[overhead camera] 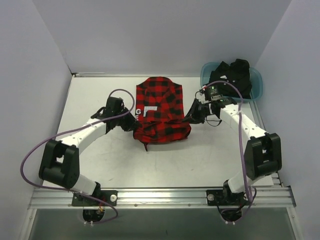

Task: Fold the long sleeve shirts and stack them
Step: Fold the shirt

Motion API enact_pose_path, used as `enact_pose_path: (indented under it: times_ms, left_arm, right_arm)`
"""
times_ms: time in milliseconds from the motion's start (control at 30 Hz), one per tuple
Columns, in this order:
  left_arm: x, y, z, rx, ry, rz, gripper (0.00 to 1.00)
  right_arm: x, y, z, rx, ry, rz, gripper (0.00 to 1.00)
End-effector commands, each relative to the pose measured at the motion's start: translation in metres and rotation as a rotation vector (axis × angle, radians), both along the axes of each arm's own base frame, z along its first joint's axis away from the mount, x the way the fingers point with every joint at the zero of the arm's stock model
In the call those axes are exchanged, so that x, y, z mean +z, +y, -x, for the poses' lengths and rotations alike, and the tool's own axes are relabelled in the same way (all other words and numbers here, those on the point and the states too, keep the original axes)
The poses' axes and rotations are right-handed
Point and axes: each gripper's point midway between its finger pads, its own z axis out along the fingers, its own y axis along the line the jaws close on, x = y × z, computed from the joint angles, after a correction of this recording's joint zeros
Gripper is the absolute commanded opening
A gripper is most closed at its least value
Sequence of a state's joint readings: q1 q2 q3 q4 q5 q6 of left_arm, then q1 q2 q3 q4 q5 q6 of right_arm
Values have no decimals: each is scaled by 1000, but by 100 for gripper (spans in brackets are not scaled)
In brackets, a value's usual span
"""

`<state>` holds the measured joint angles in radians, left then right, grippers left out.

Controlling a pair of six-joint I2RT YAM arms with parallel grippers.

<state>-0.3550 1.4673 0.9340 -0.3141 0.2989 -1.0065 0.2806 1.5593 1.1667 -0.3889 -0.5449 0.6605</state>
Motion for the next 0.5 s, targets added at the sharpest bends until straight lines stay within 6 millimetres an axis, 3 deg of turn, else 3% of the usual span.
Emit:
enact_pose_path:
  times_ms: [0, 200, 333, 400, 467]
  left_arm:
    - [17, -10, -34, -23, -51, 81, 16]
    - [11, -12, -75, -5, -53, 107, 17]
    - [-3, -12, -88, -4, -34, 104, 21]
    - [-15, -12, -91, -2, -14, 97, 26]
    - [-22, -10, -92, 3, -4, 96, 31]
  right_arm:
    - [14, 3, -20, 1, -9, -27, 0]
    - [5, 4, -55, -46, 14, -53, 0]
    - [-16, 4, -71, -59, 49, -47, 2]
    - [-25, 4, -74, -61, 65, -37, 5]
    - [-38, 4, -78, -65, 82, -29, 14]
